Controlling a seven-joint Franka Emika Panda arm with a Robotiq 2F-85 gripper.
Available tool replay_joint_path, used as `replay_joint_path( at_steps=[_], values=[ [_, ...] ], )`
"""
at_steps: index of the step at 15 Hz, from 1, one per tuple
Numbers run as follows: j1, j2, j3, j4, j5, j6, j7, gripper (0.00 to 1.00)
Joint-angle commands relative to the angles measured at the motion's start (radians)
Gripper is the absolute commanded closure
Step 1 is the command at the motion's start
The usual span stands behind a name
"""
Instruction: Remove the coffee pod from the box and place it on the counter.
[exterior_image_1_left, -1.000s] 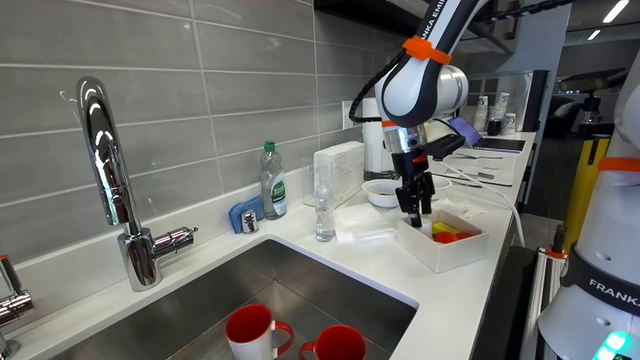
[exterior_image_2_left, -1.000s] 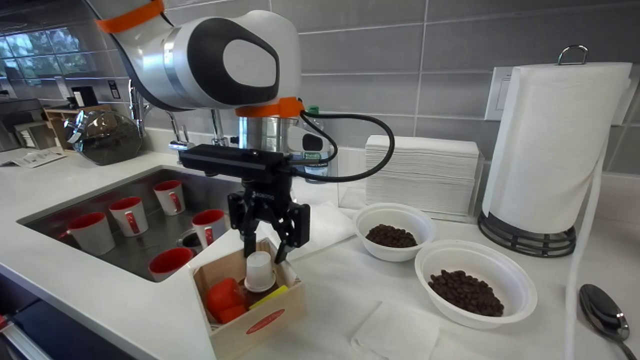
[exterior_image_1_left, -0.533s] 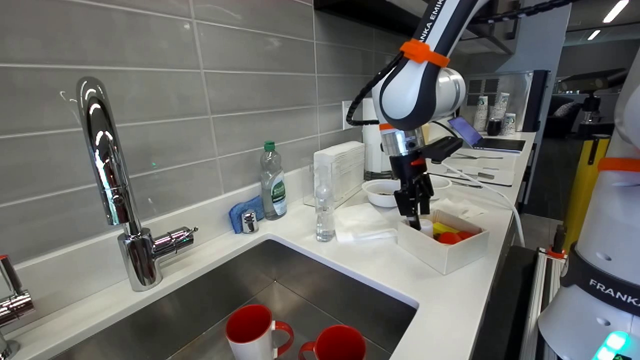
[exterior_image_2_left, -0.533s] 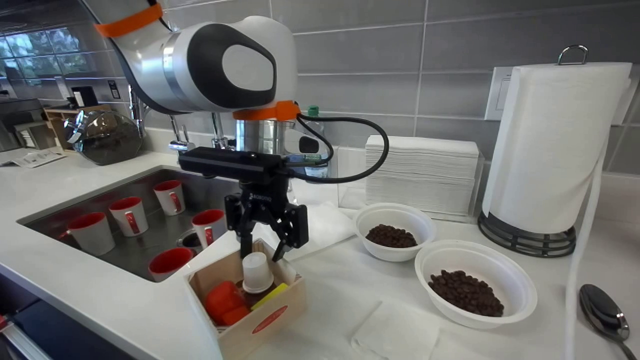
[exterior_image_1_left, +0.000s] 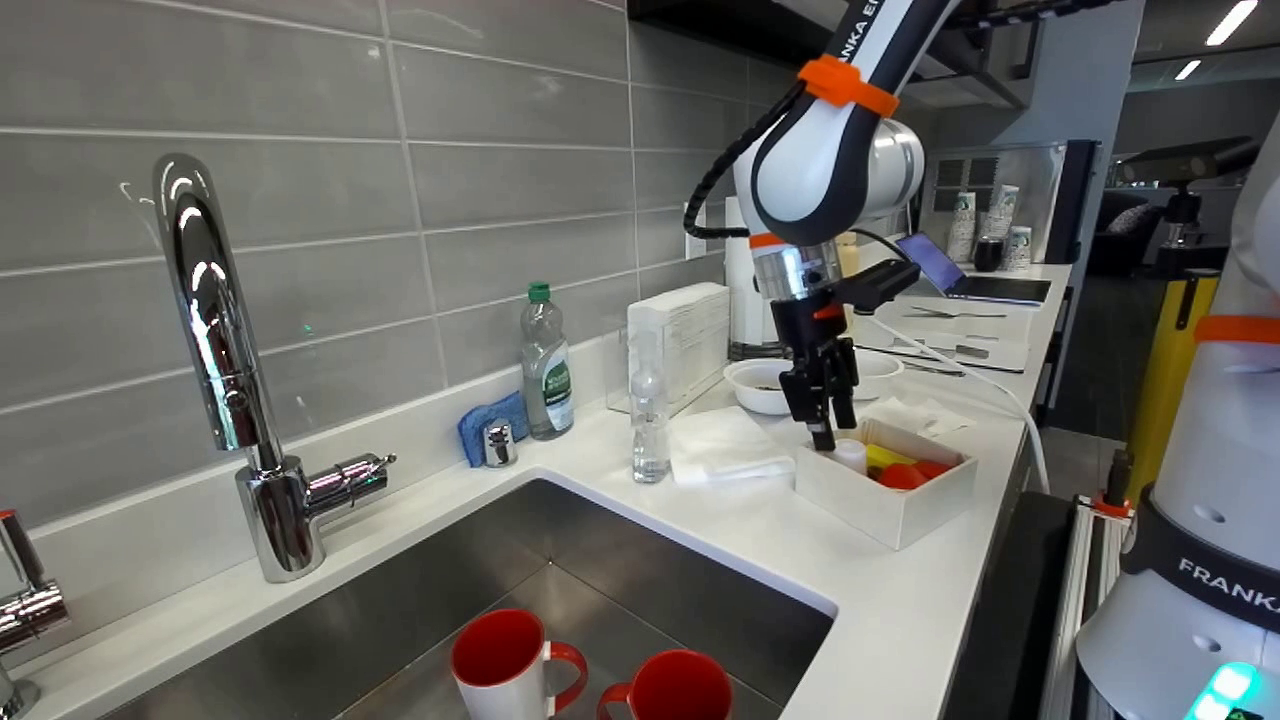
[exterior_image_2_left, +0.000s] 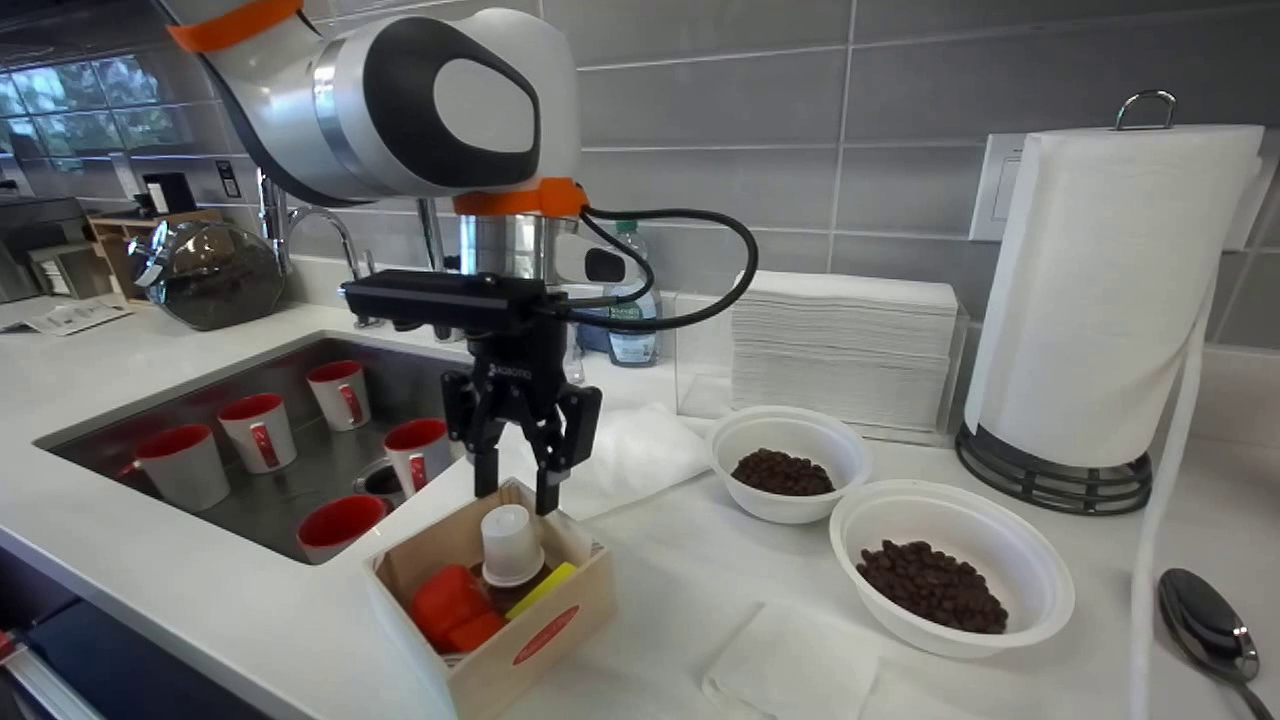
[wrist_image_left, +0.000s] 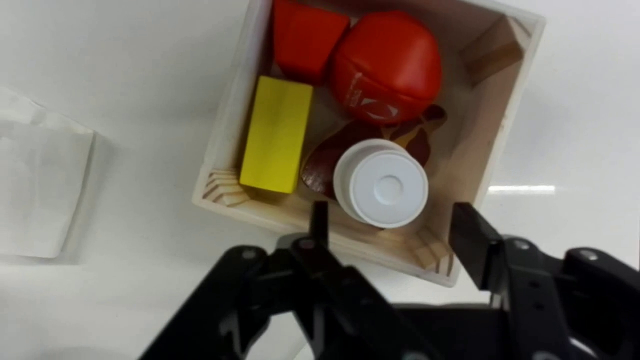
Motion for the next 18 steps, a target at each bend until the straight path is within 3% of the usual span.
replay_joint_path(
  at_steps=[1, 7, 18],
  values=[
    [0.009, -0.06, 0.01, 0.002, -0.011, -0.072, 0.049, 0.37],
    [-0.003, -0.087, 0.01, 0.002, -0.024, -0.119, 0.087, 0.39],
    [-0.011, -0.005, -0.006, -0.005, -0.022, -0.083, 0.117, 0.39]
  ],
)
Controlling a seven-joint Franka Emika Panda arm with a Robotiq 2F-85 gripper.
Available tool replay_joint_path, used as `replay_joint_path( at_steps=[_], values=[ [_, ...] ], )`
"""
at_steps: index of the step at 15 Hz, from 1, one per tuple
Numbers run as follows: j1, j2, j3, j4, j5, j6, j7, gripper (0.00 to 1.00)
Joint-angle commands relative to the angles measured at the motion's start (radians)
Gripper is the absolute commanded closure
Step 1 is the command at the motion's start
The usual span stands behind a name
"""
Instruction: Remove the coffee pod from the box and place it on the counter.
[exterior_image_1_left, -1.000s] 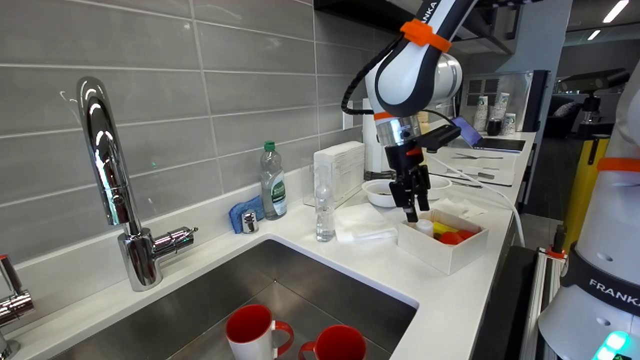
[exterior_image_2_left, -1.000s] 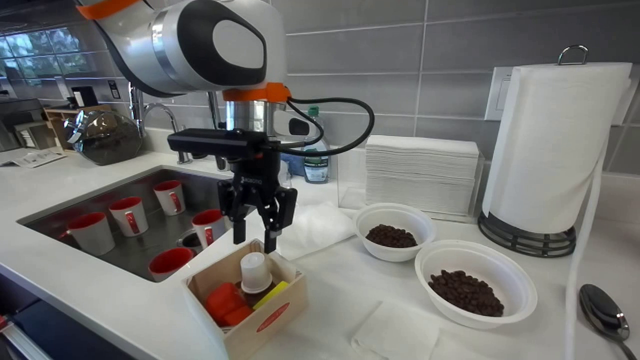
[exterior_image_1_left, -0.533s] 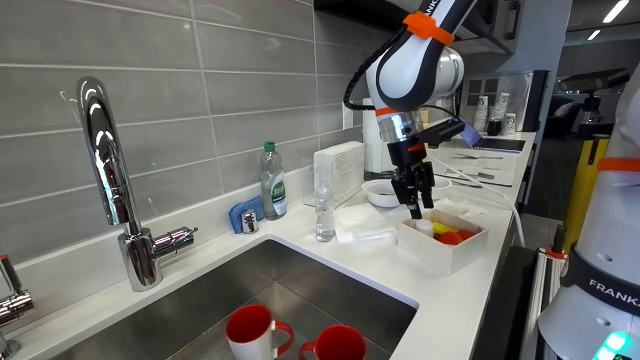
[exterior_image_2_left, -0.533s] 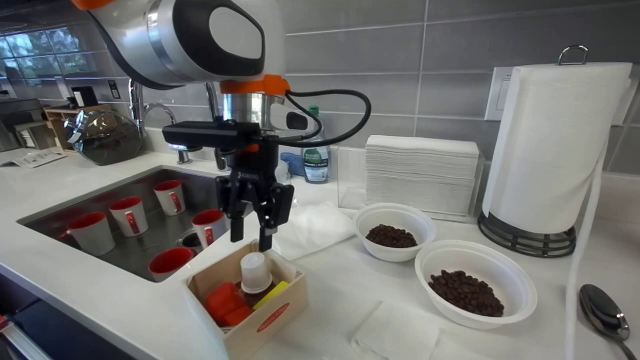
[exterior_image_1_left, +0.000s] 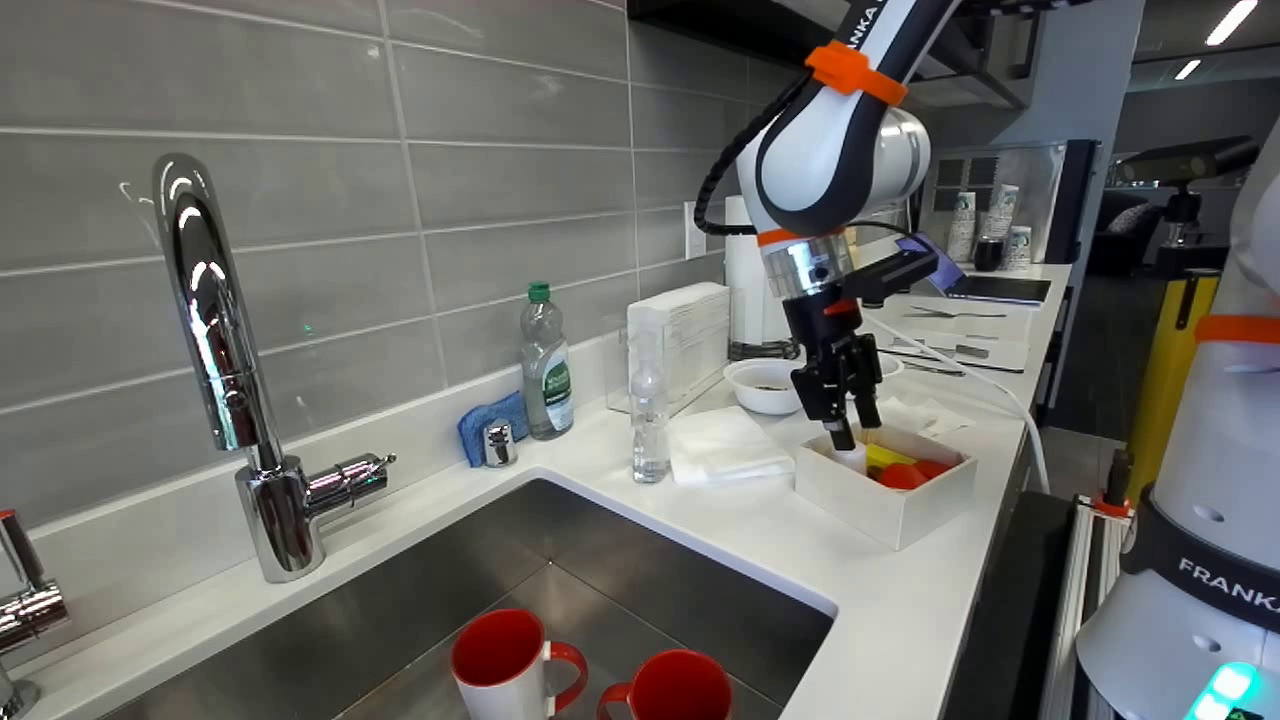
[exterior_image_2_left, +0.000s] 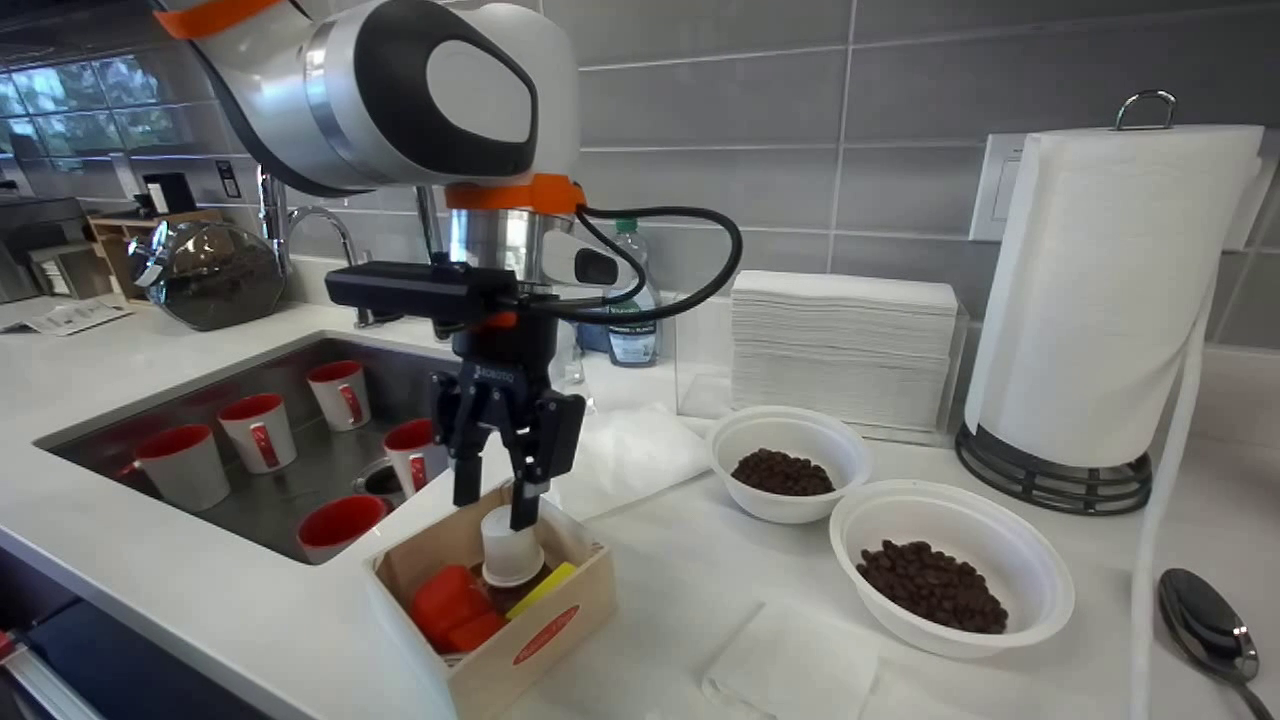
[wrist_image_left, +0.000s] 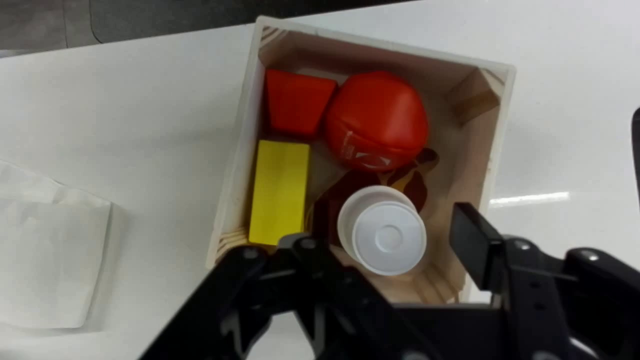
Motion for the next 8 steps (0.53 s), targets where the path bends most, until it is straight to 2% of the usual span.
replay_joint_path(
  at_steps=[1, 6, 7, 8],
  values=[
    [-0.003, 0.035, -0.002, 0.002, -0.021, 0.017, 0.03, 0.38],
    [-0.002, 0.08, 0.0, 0.001, -0.052, 0.074, 0.073, 0.47],
    [-0.002, 0.09, -0.001, 0.001, -0.059, 0.088, 0.081, 0.43],
    [-0.002, 0.099, -0.001, 0.001, -0.068, 0.102, 0.091, 0.46]
  ],
)
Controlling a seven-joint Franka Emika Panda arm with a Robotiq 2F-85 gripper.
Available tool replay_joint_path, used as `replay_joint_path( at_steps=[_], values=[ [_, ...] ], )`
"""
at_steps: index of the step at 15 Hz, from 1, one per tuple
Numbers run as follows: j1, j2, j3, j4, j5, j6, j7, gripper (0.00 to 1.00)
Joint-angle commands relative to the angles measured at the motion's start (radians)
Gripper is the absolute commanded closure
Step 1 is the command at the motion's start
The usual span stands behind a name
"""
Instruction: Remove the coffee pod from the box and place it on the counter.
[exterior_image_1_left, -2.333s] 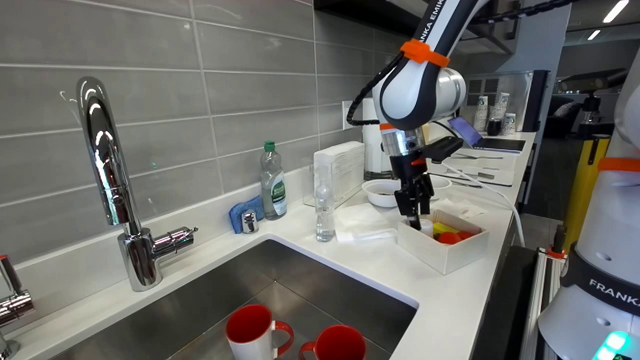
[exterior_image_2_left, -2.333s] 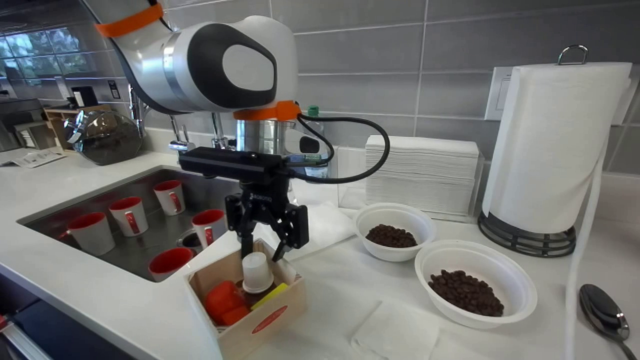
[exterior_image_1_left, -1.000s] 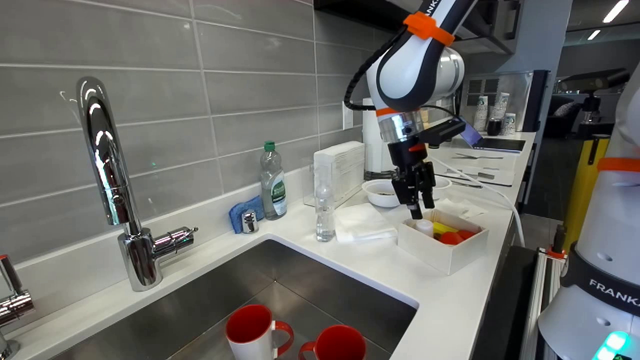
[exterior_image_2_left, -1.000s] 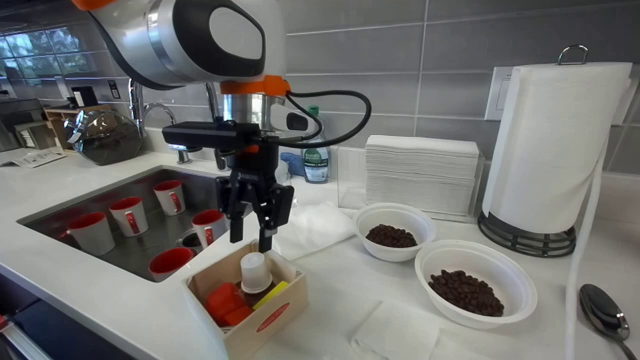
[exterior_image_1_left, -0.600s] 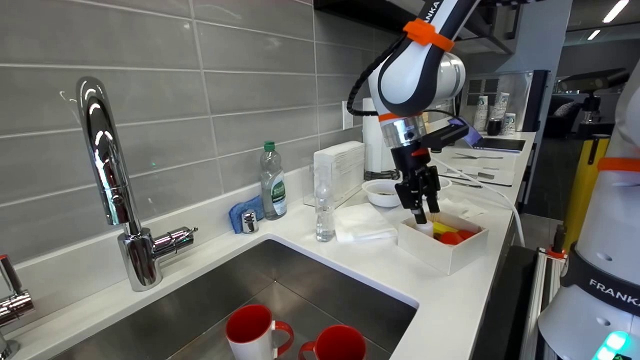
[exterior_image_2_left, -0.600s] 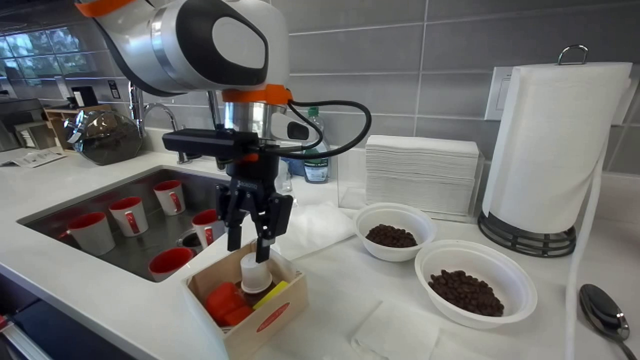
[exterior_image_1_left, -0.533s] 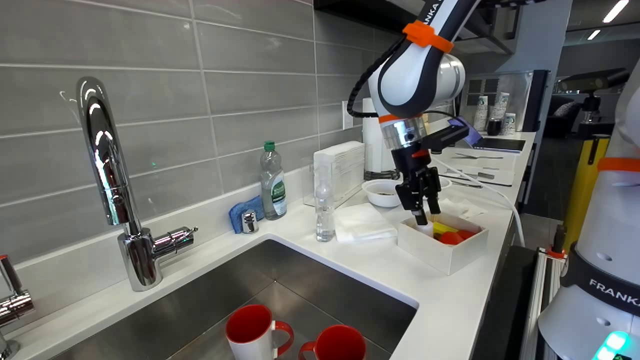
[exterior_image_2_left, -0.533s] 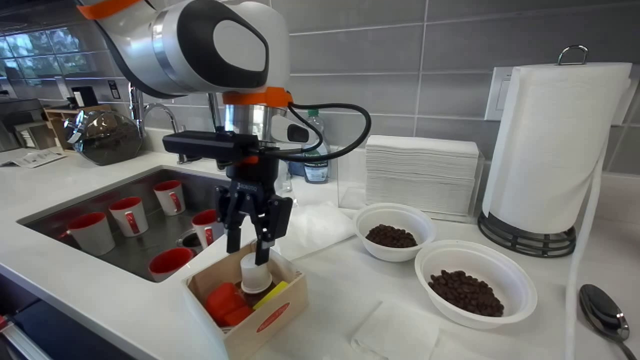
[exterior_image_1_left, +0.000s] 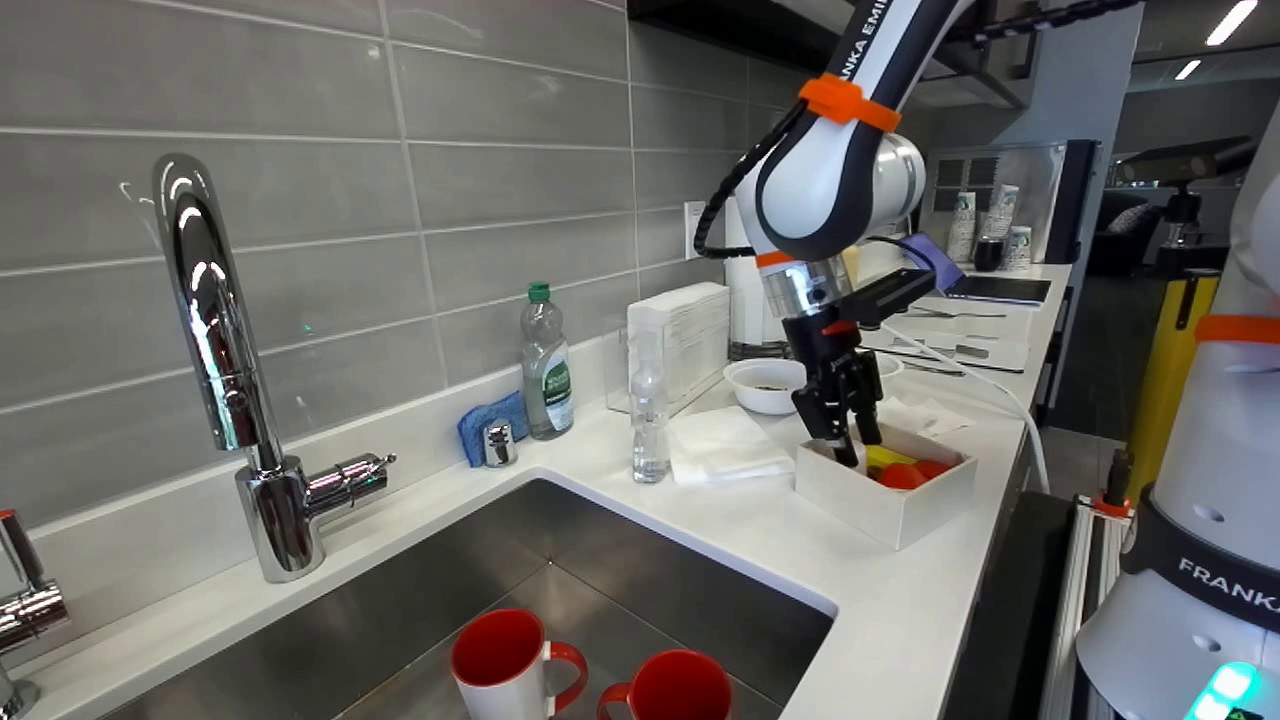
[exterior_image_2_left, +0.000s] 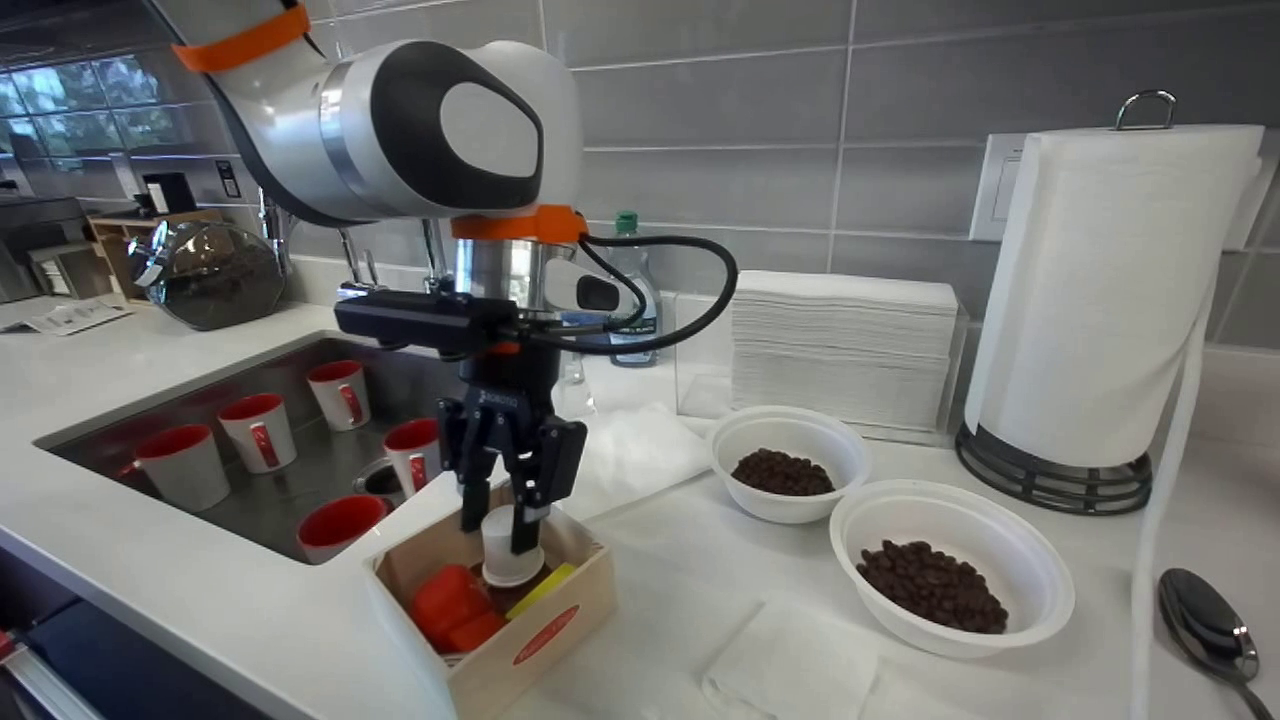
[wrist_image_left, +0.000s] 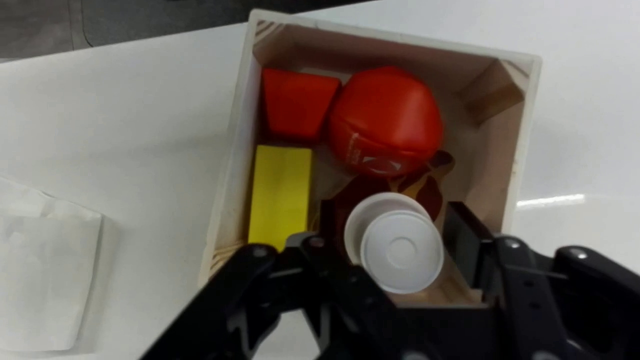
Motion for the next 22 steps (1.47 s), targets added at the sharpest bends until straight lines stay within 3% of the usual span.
replay_joint_path(
  at_steps=[1, 3, 4, 5, 6, 8, 22],
  values=[
    [-0.001, 0.04, -0.001, 0.001, -0.049, 0.06, 0.052, 0.44],
    [0.001, 0.055, -0.002, 0.001, -0.063, 0.088, 0.066, 0.46],
    [0.002, 0.063, -0.002, 0.001, -0.069, 0.099, 0.07, 0.52],
    [0.003, 0.069, -0.003, 0.001, -0.074, 0.109, 0.074, 0.71],
    [0.004, 0.073, -0.003, 0.001, -0.076, 0.117, 0.074, 0.74],
    [0.007, 0.068, -0.004, 0.002, -0.059, 0.115, 0.06, 0.92],
    [0.021, -0.191, -0.003, 0.004, 0.1, -0.111, -0.056, 0.92]
  ],
)
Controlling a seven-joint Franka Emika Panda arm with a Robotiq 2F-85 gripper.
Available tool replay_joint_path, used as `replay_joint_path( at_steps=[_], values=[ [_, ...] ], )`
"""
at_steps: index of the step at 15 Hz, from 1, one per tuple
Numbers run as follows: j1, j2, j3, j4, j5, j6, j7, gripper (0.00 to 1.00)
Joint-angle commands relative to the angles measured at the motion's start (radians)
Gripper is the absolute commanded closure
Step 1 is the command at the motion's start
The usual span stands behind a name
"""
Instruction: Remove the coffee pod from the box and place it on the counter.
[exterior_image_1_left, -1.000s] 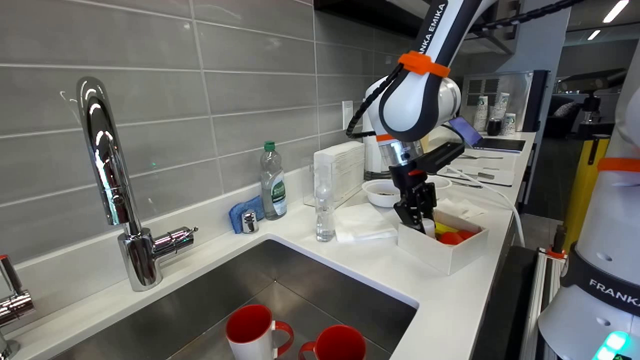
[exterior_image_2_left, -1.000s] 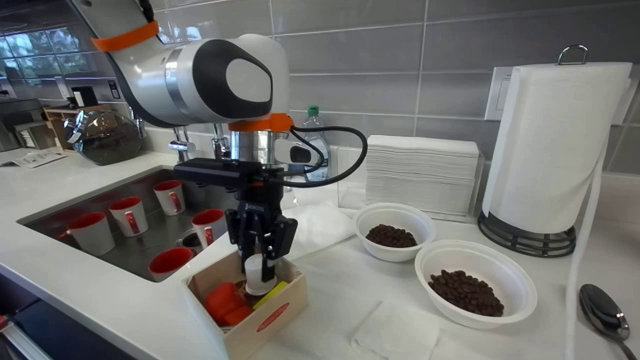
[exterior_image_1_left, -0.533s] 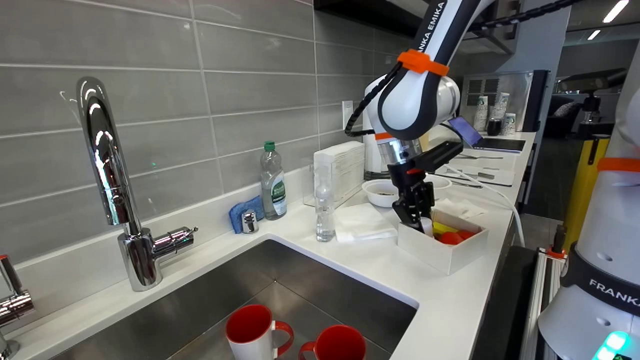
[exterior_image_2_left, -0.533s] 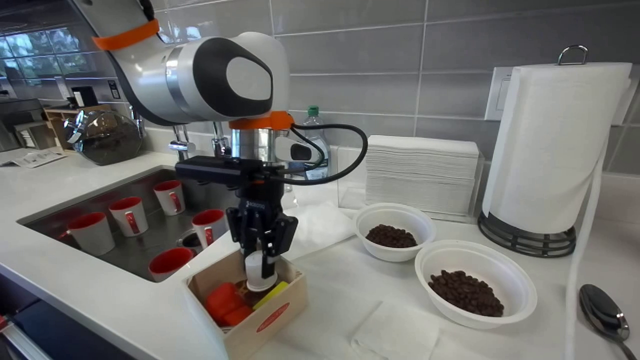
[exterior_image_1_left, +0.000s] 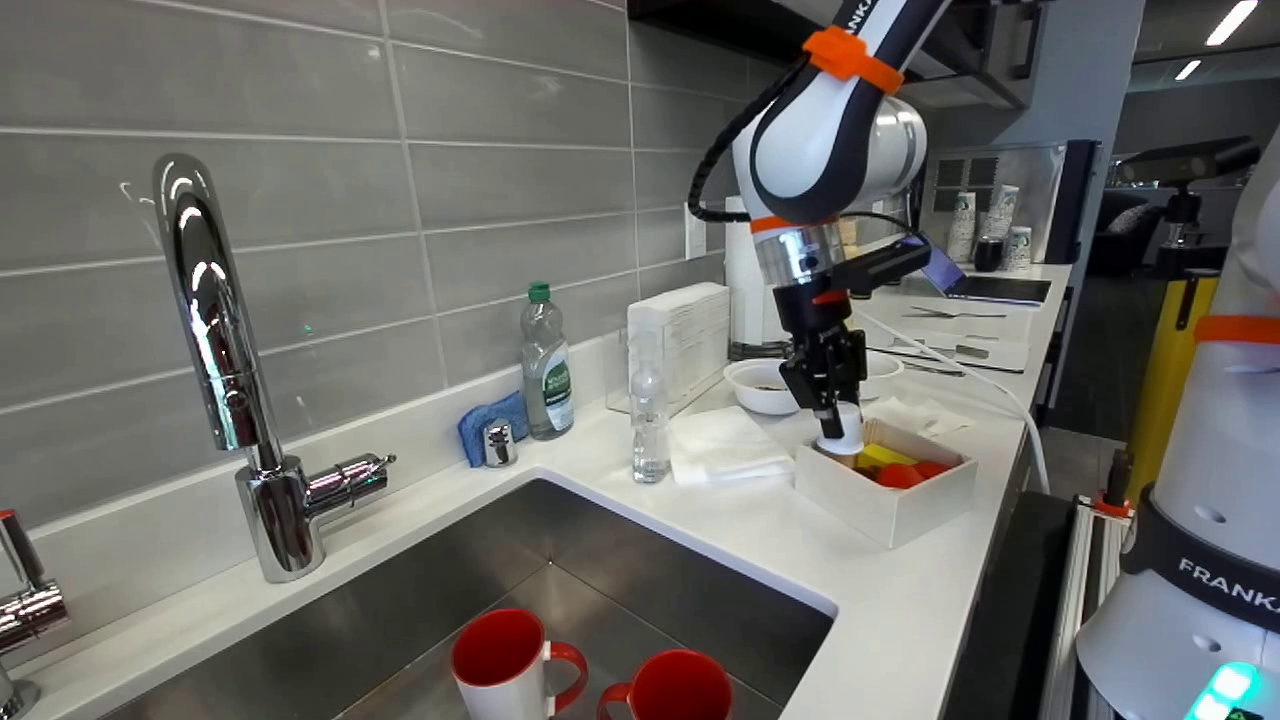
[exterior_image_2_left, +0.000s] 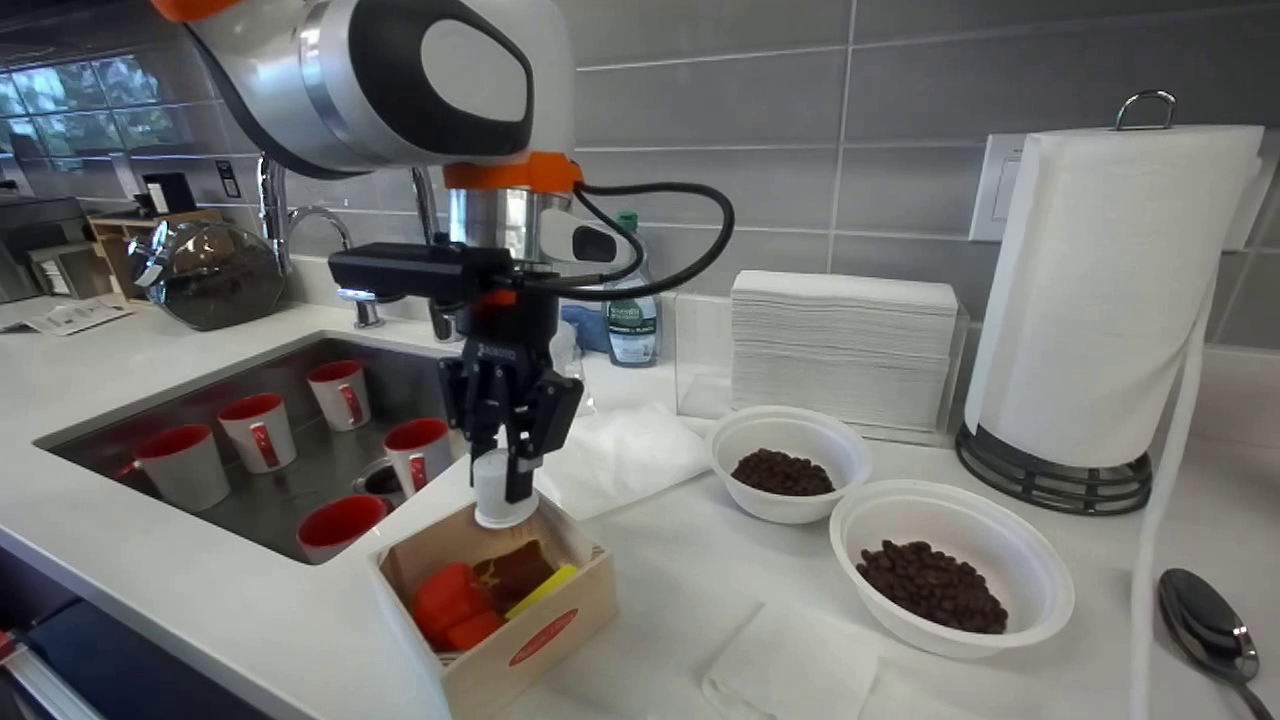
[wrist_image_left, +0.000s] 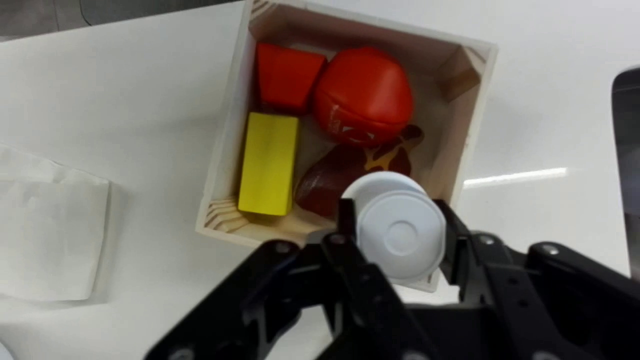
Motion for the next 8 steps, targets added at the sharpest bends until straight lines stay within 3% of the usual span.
replay_joint_path(
  at_steps=[1, 8],
  values=[
    [0.004, -0.113, -0.011, -0.009, 0.058, -0.062, -0.033, 0.92],
    [-0.061, -0.091, -0.08, 0.0, 0.049, 0.093, -0.028, 0.92]
  ],
)
